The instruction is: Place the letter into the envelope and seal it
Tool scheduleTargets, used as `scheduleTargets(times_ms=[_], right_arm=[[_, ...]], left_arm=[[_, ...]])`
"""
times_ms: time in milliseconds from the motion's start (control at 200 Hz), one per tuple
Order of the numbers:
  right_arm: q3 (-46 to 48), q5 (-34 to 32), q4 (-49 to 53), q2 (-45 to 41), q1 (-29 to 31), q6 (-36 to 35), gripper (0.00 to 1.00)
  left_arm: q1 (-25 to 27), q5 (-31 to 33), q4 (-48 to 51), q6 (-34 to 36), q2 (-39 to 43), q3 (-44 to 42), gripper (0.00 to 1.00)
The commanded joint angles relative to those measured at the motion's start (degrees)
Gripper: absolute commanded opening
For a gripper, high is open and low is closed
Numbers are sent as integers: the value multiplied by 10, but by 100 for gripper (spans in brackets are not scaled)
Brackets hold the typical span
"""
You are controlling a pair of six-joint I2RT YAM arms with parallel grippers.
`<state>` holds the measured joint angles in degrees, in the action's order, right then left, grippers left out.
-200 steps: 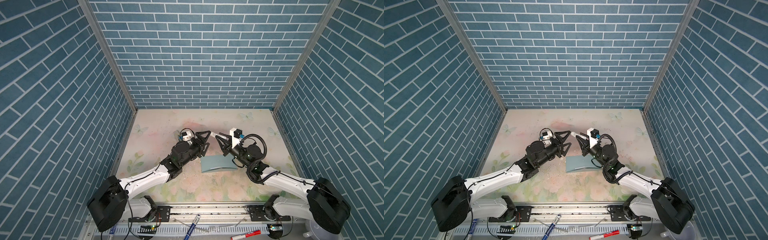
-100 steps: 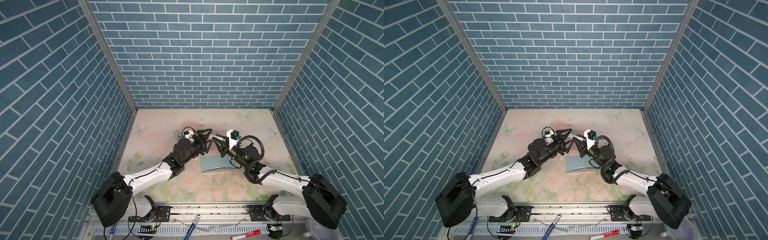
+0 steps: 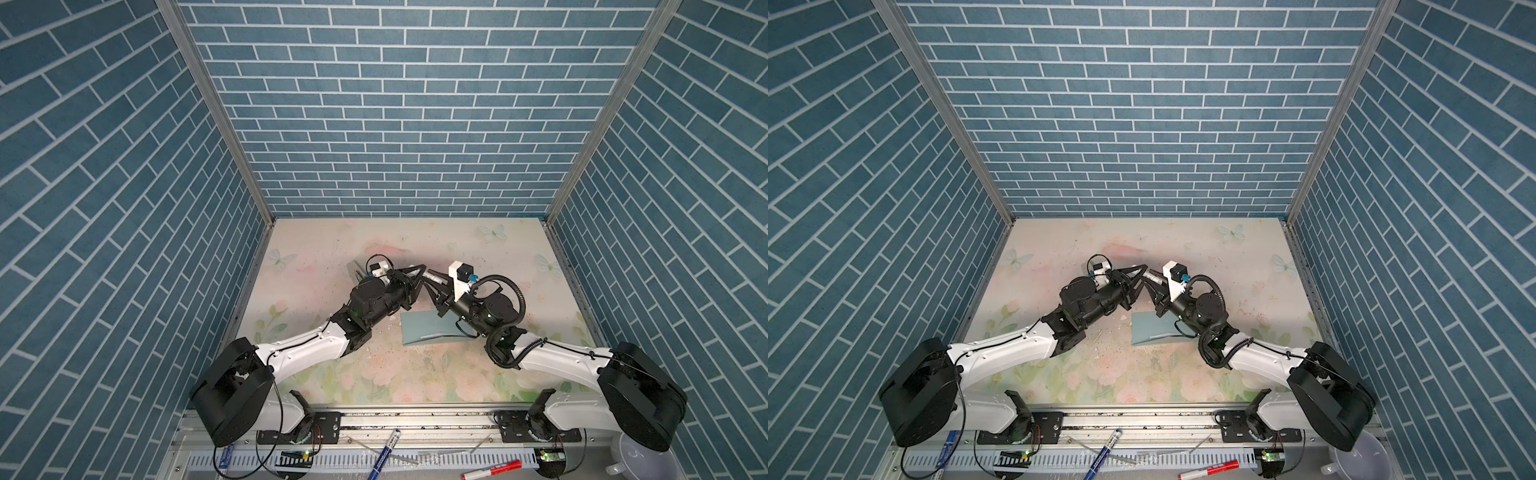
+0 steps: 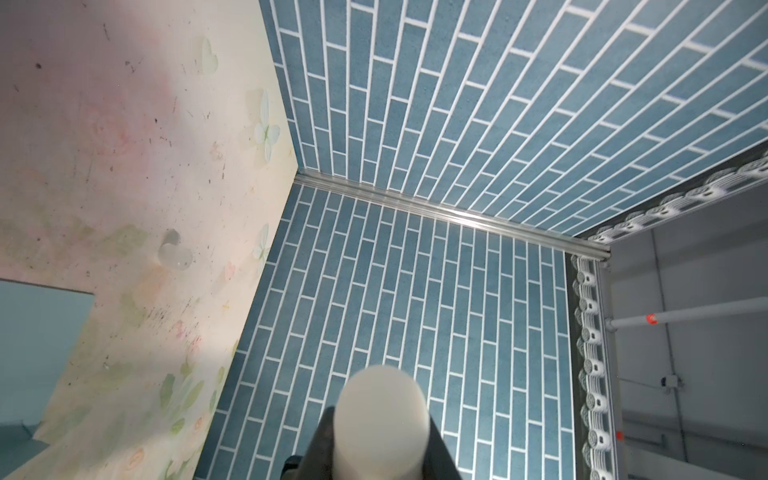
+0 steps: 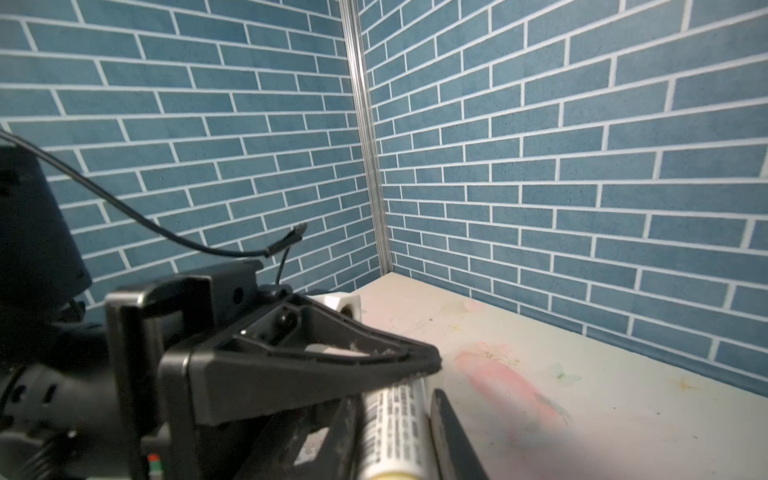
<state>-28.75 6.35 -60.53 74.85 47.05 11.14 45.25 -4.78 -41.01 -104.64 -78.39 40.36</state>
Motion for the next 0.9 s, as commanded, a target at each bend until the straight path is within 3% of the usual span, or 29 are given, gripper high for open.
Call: scheduleTargets(times_ms=[0, 50, 75, 190, 265, 325, 515, 600, 765, 895], right_arm=[[-16, 1, -28, 4, 8, -6, 0], [-15, 5, -25, 2, 8, -5, 0], [-16, 6, -23, 1, 8, -3, 5], [-15, 0, 2, -18, 8, 1, 42], [-17, -10, 53, -45, 8, 5, 60], [-23, -10, 127, -76, 8, 5, 63], [-59, -105, 438, -178, 8, 37, 70], [-61, -147, 546, -214, 8, 71, 87], [-55, -214, 727, -268, 6, 224, 94], [-45, -229, 803, -292, 4, 332, 92]], left_arm=[[-1, -2, -24, 16, -7, 5, 4], [-1, -1, -24, 30, -6, 6, 0], [-1, 0, -21, 40, -6, 7, 0], [-2, 6, 6, 110, 3, 12, 0], [-6, 8, 51, 174, 16, 19, 0], [-9, 14, 95, 243, 32, 25, 0], [-10, 83, 318, 524, 92, 67, 0], [-10, 97, 357, 627, 108, 66, 0], [-10, 103, 379, 747, 132, 42, 0], [-10, 108, 379, 795, 148, 22, 0]])
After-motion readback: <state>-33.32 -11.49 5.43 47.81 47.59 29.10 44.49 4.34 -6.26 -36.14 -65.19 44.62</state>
